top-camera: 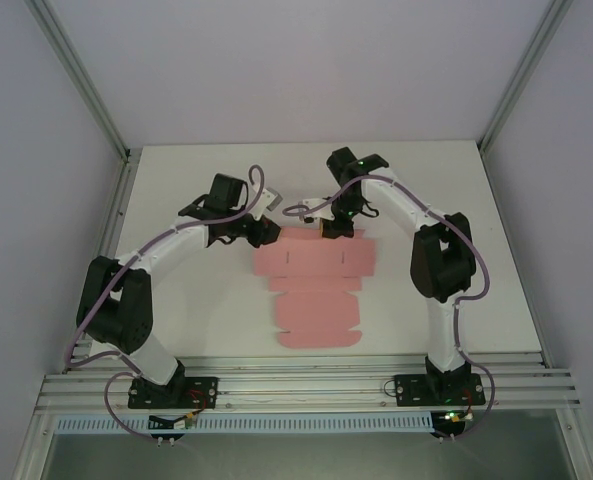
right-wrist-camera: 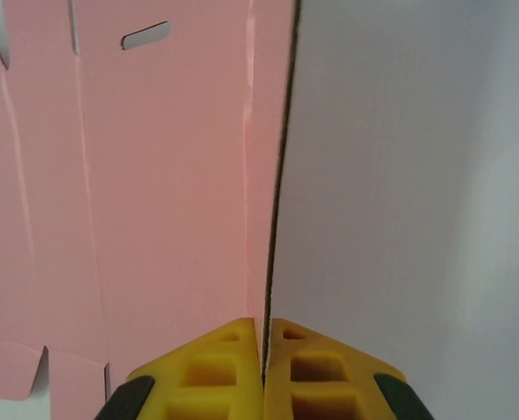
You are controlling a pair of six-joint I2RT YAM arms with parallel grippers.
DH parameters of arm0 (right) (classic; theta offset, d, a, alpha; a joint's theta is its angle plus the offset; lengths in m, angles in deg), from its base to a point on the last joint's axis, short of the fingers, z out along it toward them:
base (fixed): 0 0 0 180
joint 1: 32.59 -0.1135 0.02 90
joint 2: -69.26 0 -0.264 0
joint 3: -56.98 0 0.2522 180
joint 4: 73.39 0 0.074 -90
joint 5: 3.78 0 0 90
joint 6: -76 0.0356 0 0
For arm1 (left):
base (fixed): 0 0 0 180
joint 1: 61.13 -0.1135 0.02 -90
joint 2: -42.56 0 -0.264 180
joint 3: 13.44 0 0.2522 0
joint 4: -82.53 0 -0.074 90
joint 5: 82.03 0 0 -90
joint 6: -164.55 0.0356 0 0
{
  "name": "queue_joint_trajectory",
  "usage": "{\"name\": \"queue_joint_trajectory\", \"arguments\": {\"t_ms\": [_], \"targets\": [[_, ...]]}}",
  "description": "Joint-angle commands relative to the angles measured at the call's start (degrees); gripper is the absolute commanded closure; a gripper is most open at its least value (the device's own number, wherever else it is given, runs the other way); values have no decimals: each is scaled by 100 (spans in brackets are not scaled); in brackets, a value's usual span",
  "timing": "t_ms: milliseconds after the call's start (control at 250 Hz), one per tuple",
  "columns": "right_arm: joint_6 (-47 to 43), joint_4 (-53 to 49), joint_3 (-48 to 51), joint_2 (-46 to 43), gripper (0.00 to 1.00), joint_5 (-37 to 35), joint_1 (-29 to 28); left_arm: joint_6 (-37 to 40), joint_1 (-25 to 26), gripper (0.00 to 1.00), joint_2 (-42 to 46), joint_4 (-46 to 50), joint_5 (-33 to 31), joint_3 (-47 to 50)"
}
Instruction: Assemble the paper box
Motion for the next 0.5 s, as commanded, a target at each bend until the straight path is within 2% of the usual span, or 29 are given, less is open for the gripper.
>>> {"name": "queue_joint_trajectory", "arguments": {"t_ms": [0,52,56,68,100,363,495], "targets": [[30,-316,-169,87,98,401,22,-64,232,92,238,-153,-608,138],[106,-307,-179,90,99,410,18,-54,344,97,308,-149,-767,189],[113,-307,-178,94,99,405,20,-57,350,97,311,151,-775,197],[118,-307,-178,96,99,397,21,-51,371,98,322,-276,-789,211],[173,-288,-173,96,99,377,17,-44,403,99,355,-365,-787,229],[905,-92,-231,67,100,304,17,-504,672,99,556,-599,-1276,266],[1379,-37,-346,21,100,499,2,-544,1076,99,406,-533,-1951,48]]}}
